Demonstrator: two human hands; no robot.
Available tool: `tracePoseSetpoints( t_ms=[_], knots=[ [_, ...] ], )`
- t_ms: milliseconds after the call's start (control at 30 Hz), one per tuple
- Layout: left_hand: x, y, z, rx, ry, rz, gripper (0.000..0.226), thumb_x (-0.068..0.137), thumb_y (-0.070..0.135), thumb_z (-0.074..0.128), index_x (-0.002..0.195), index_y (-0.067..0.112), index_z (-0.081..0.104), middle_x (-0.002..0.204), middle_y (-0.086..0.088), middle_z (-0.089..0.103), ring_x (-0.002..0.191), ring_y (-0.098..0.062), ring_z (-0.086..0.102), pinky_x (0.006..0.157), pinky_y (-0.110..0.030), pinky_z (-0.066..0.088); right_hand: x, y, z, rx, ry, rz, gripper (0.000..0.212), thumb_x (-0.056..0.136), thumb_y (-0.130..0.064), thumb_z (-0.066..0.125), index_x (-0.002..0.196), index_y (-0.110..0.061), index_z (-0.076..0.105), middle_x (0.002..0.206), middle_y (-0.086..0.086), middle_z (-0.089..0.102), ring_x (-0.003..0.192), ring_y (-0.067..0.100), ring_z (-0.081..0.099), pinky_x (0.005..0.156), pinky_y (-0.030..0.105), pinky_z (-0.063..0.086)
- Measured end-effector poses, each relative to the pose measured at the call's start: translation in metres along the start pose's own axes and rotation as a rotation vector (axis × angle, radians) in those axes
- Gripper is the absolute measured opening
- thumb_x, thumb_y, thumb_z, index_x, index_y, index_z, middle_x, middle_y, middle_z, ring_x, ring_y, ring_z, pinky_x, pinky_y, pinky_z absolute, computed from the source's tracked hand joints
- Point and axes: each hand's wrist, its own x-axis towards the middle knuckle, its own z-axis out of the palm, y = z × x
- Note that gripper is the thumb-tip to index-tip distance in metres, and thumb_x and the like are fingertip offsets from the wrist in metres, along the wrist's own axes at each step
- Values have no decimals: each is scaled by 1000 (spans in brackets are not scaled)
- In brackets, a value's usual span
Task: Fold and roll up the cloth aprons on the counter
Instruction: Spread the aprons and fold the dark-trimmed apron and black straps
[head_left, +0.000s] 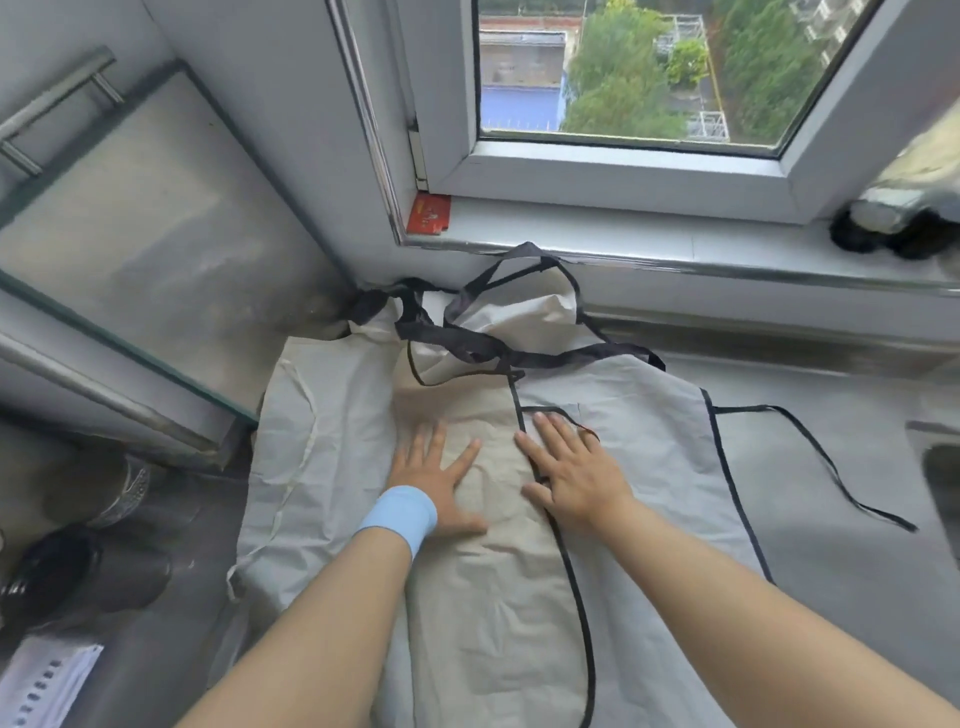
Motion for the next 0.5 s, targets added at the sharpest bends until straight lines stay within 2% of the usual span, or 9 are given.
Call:
tracePoseSetpoints(
  t_ms=[100, 167, 233, 300, 367, 400, 467, 500],
  knots=[
    [12, 10, -18, 93, 11, -9, 120, 60, 82, 55, 148, 43, -17, 156, -12, -29, 144, -31, -25, 115, -57, -8, 6, 10, -17, -71, 48, -34, 64, 81, -45, 65, 138, -18, 54, 148, 16, 47, 136, 34, 46, 101, 47, 44],
    [6, 26, -23, 147, 85, 7, 111, 67, 75, 53, 152, 36, -6, 158, -9, -25, 146, -30, -20, 113, -59, -5, -14, 5, -20, -58, 217, -64, 50, 83, -27, 63, 131, -14, 57, 146, 18, 48, 136, 37, 44, 105, 49, 41],
    [-11, 46, -17, 42, 239, 19, 89, 76, 66, 48, 151, 32, 13, 161, -5, -6, 147, -28, -3, 114, -53, 7, -47, -6, -8, 2, 344, -100, 42, 85, -18, 54, 127, -13, 57, 148, 19, 44, 139, 39, 39, 110, 51, 34],
    [-33, 64, 0, -106, 354, 17, 73, 80, 62, 47, 142, 29, 30, 154, -2, 19, 139, -24, 19, 107, -43, 23, -79, -18, 13, 41, 353, -113, 44, 87, -19, 49, 131, -13, 54, 152, 19, 39, 142, 37, 35, 112, 52, 30],
    [-53, 74, 28, -130, 374, 35, 74, 78, 69, 44, 138, 27, 34, 149, -1, 27, 135, -23, 26, 104, -39, 27, -102, -27, 31, 79, 237, -18, 54, 89, -32, 47, 140, -14, 49, 155, 17, 35, 143, 35, 33, 111, 55, 29],
    [-58, 75, 40, -110, 340, 47, 84, 75, 75, 40, 142, 26, 29, 153, -2, 22, 139, -24, 20, 109, -40, 23, -106, -30, 38, 116, 173, 49, 61, 89, -40, 45, 145, -15, 45, 157, 16, 33, 144, 34, 32, 111, 56, 28],
    [-71, 73, 65, -43, 248, 94, 107, 67, 84, 28, 153, 25, 3, 161, -3, -8, 147, -25, -10, 117, -49, -1, -115, -36, 47, 126, 110, 114, 70, 89, -50, 41, 151, -17, 37, 159, 14, 28, 146, 33, 28, 112, 55, 20],
    [-70, 70, 73, -25, 222, 111, 112, 64, 86, 23, 153, 27, -10, 160, -2, -22, 145, -24, -23, 115, -52, -12, -112, -34, 48, 139, 75, 113, 72, 89, -53, 40, 152, -18, 35, 160, 14, 27, 147, 32, 26, 113, 54, 17]
  ],
)
